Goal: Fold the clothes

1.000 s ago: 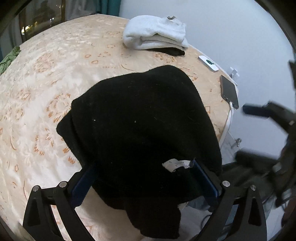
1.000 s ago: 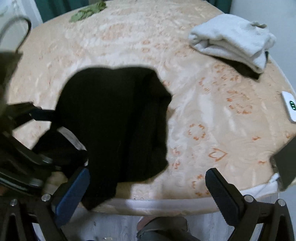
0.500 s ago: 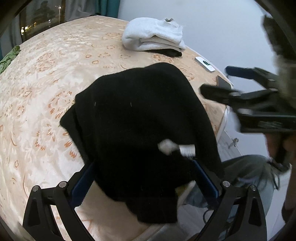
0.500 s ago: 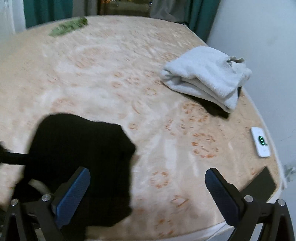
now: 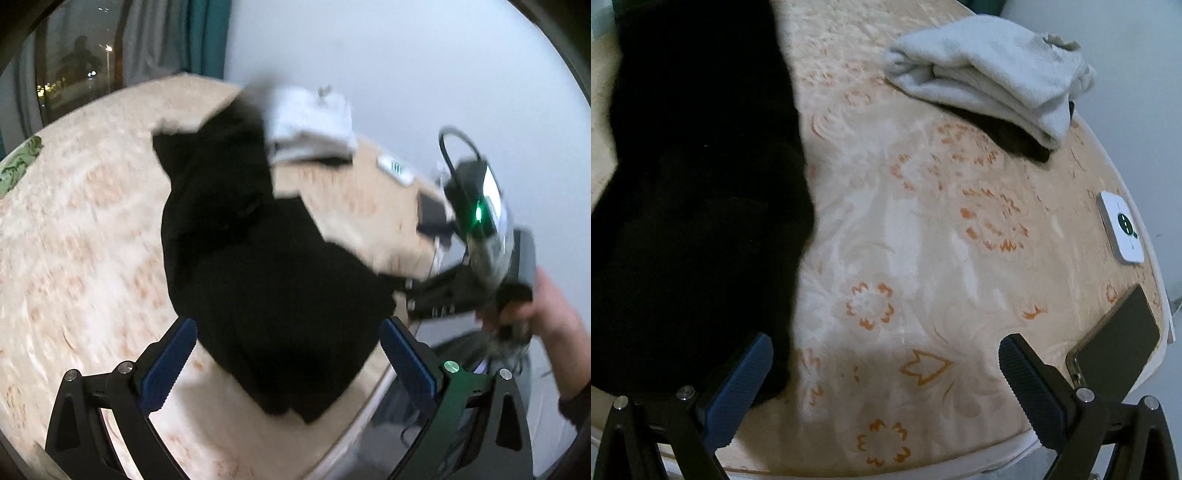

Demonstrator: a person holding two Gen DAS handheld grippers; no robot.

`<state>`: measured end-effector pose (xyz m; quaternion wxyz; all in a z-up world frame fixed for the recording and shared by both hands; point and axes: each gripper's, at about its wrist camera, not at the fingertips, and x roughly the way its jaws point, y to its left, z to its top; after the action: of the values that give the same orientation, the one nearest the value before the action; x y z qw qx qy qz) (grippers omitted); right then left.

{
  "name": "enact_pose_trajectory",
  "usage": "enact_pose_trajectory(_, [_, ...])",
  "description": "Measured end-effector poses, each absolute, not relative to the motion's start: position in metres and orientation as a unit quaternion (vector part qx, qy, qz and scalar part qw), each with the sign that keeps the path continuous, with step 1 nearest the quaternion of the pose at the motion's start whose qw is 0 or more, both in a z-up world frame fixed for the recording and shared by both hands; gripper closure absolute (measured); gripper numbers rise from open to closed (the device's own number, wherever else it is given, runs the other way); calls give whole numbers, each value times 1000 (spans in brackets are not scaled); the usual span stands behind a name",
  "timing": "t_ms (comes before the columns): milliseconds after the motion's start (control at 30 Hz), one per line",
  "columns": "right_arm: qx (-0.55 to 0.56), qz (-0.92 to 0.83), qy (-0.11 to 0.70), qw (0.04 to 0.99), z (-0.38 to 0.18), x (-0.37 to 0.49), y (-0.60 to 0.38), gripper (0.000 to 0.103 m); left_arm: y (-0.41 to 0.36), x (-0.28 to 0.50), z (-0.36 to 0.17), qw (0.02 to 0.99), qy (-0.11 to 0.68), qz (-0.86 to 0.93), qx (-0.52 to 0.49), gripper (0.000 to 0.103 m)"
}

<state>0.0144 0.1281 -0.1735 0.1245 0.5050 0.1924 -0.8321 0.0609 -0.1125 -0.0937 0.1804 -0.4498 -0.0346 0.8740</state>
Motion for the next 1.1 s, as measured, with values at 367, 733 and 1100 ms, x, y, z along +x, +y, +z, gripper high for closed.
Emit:
enact_pose_trajectory(367, [468,-847,93,235,-119,-52,95,1,-120,48,-131,187,-125,840,-493,2])
enact_pose_trajectory(733, [571,-773,59,269,-183,-207,54,5,-121,2,-161,183,-163,821,-515,2])
enact_pose_trajectory(1100, [600,-732,136,293,-228,-264,-8,5,-125,-24,-211,188,-164,798,-548,0])
